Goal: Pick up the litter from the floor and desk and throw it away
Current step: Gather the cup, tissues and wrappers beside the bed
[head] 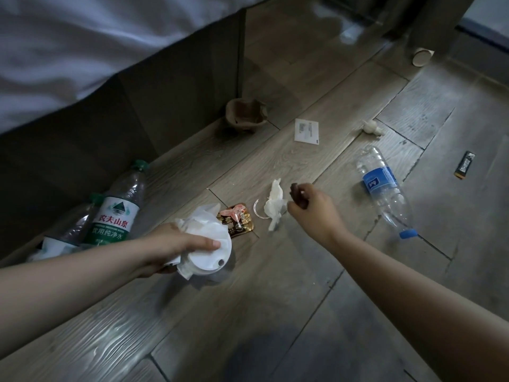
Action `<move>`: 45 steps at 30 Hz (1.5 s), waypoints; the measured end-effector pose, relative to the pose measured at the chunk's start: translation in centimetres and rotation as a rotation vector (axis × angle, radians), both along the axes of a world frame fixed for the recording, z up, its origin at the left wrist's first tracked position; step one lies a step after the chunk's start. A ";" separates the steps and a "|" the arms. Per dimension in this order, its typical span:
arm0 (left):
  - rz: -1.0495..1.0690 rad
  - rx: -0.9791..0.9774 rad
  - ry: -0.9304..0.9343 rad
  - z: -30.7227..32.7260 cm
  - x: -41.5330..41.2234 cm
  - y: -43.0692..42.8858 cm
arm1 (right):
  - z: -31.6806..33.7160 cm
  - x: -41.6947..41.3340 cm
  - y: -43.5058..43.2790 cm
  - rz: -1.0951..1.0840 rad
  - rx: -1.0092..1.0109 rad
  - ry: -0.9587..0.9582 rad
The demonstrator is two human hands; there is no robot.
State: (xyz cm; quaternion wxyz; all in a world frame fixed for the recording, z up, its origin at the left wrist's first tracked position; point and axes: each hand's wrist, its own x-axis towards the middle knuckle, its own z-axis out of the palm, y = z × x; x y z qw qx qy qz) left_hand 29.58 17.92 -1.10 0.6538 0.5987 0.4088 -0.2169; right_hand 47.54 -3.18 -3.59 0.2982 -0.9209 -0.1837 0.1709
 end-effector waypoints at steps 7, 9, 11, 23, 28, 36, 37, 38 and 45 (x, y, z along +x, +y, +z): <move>0.045 0.039 0.035 -0.7 -1.6 2.1 | -2.2 -0.7 5.2 0.200 -0.241 -0.019; 0.074 0.044 0.030 -0.8 -2.0 2.8 | -2.8 -1.0 5.7 0.199 -0.243 0.037; 0.096 0.034 0.026 -1.0 -2.4 3.3 | -3.3 -1.4 6.0 0.196 -0.222 0.022; 0.156 0.032 0.037 -2.1 -4.5 4.6 | -0.8 -5.2 3.4 0.433 -0.050 -0.352; 0.152 0.040 0.061 -2.3 -4.3 4.6 | -2.1 -10.4 3.0 0.762 -0.175 -0.128; 0.142 0.074 0.084 -2.2 -4.6 4.9 | -4.1 -12.1 5.4 0.783 -0.300 -0.139; 0.148 0.077 0.084 -2.2 -4.6 5.0 | -4.0 -12.1 5.5 0.783 -0.305 -0.118; 0.152 0.078 0.083 -2.3 -4.7 5.0 | -3.9 -12.1 5.6 0.781 -0.309 -0.098; 0.154 0.050 0.057 -2.6 -4.7 5.0 | -2.8 -8.2 6.2 0.376 -0.121 -0.072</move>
